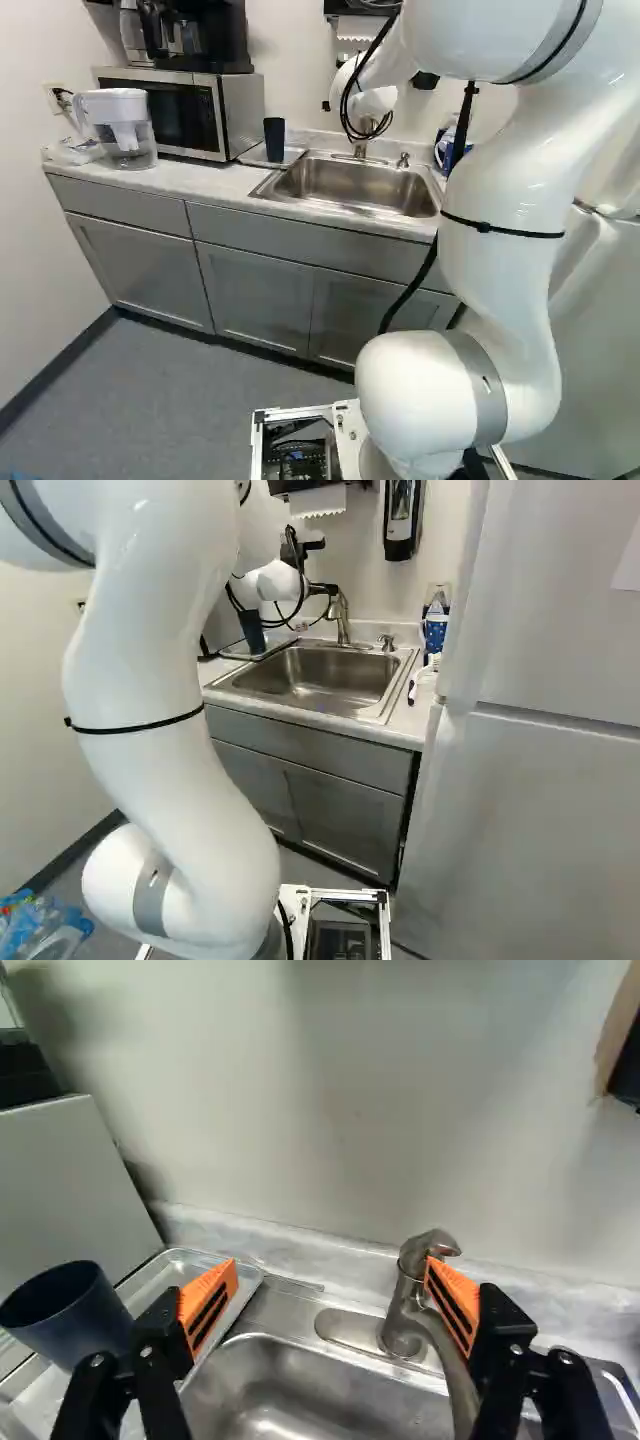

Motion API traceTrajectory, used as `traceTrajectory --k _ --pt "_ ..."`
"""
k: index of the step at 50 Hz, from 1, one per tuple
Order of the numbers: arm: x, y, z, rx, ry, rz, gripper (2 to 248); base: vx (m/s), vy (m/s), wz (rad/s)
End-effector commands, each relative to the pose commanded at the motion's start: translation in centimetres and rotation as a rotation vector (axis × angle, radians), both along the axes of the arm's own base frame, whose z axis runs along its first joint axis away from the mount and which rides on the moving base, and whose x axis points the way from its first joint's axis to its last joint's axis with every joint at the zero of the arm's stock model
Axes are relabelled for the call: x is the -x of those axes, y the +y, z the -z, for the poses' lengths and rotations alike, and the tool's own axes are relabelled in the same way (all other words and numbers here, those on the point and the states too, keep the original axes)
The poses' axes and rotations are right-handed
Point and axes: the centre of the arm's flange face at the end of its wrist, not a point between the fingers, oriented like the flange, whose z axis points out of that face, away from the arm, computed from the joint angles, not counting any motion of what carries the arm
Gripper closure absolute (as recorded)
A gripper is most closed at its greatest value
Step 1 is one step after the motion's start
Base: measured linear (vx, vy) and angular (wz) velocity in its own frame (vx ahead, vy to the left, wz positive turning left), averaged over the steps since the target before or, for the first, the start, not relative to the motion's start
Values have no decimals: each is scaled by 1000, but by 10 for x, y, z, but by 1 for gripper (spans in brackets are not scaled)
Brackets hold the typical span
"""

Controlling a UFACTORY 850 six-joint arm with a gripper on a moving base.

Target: Rinse the cup and place it in the tray

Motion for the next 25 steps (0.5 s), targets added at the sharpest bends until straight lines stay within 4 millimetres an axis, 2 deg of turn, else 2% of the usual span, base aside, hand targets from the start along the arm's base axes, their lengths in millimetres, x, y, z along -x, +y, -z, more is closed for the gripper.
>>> traceTrajectory --k 12,25 --pt "-18 -1 2 0 -7 0 3 0 0 0" --pt "-28 -1 3 1 -11 -1 3 0 0 0"
